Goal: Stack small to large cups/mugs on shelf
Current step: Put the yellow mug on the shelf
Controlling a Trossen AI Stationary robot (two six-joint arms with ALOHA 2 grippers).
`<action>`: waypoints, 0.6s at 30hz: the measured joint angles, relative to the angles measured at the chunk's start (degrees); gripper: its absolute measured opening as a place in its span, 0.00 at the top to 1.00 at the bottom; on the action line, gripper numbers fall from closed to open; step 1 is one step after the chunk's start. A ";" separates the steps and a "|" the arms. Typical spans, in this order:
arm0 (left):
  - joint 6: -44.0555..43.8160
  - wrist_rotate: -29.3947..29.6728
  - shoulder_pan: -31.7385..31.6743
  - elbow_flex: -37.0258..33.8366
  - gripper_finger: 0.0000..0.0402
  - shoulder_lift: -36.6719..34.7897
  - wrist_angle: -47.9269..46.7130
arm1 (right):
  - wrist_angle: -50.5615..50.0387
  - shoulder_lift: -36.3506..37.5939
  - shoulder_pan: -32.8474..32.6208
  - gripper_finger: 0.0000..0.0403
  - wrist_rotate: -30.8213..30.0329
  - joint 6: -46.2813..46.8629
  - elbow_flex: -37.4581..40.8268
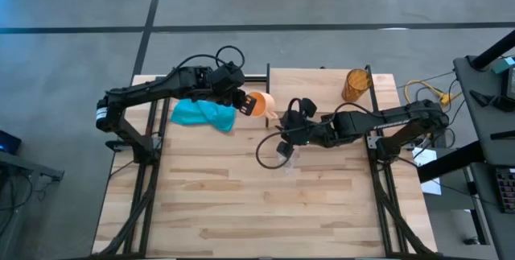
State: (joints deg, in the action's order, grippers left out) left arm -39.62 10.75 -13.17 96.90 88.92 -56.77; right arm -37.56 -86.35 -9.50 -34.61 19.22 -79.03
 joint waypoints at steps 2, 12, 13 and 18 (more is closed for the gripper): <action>0.00 -0.07 0.00 -0.02 1.00 0.00 0.89 | 0.89 0.00 0.01 0.72 0.00 0.00 0.03; 1.18 -1.25 -0.07 0.45 1.00 0.00 2.28 | 2.01 0.00 -0.02 0.72 -2.08 -0.83 0.10; 1.18 -1.29 -0.07 0.46 1.00 0.00 2.17 | 2.00 0.00 -0.02 0.72 -2.08 -0.83 0.10; 1.18 -1.70 -0.09 0.28 1.00 0.00 1.90 | 1.83 0.00 -0.32 0.72 -2.86 -0.83 0.10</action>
State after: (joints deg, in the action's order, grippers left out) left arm -38.43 9.06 -13.26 97.19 88.92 -54.87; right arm -35.73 -86.35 -9.82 -37.47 18.39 -78.94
